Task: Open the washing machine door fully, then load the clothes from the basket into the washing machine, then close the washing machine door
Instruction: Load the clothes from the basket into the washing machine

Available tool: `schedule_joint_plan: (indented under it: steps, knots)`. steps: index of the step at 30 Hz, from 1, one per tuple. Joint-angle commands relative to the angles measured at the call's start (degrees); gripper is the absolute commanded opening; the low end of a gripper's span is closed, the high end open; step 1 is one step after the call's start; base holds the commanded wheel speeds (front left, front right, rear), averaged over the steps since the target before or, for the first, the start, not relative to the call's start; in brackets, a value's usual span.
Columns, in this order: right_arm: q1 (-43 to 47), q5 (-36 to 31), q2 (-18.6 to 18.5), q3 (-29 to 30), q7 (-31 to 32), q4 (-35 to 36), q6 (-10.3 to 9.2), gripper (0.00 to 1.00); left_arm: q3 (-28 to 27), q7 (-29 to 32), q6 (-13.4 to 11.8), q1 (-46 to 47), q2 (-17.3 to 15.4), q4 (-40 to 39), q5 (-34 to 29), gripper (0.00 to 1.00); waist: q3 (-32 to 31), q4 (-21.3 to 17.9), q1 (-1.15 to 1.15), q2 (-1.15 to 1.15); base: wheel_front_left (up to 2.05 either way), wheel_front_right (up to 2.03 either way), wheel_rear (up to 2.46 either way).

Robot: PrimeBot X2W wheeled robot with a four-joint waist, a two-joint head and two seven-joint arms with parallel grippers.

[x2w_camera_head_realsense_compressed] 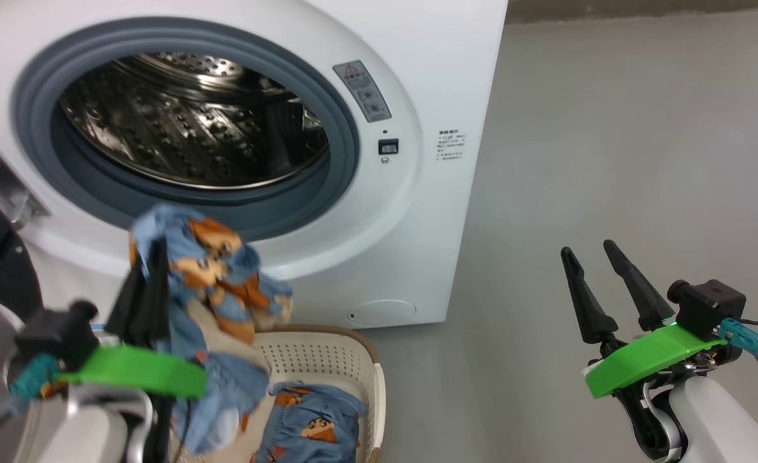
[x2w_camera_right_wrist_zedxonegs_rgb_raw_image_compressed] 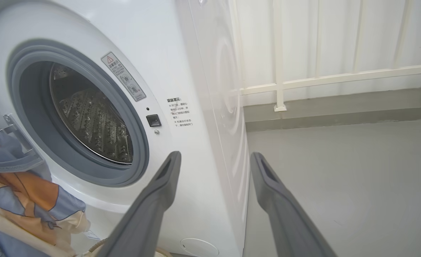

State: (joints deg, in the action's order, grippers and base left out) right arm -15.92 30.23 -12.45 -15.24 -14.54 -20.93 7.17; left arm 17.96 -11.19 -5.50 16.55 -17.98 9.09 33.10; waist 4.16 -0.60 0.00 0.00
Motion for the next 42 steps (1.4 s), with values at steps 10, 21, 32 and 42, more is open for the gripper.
schedule_joint_plan:
  steps: [10,21,32,42]
  knots:
    - [-3.9,-1.47,0.33,-1.22,-0.46,2.75,0.32,1.0,-3.6,-1.07,2.81,16.25,-2.69,10.99,-0.73,0.0,8.29,-4.25,0.0,0.0,0.0,0.0,0.0]
    - [-6.76,-3.75,2.79,-0.49,-0.46,5.43,0.32,1.0,-4.39,-2.76,7.48,33.29,-4.21,31.64,-1.4,0.0,20.14,-9.43,0.0,0.0,0.0,0.0,0.0]
    - [-7.46,-5.48,6.37,0.79,-0.46,8.18,0.32,1.0,-5.09,-3.67,9.04,48.9,-7.55,44.33,-3.94,0.0,31.31,-14.3,0.0,0.0,0.0,0.0,0.0]
    - [-8.02,-6.32,8.61,1.32,-0.46,9.81,0.32,1.0,-7.16,-3.79,8.19,60.54,-10.3,43.43,-7.83,0.0,36.88,-16.55,0.0,0.0,0.0,0.0,0.0]
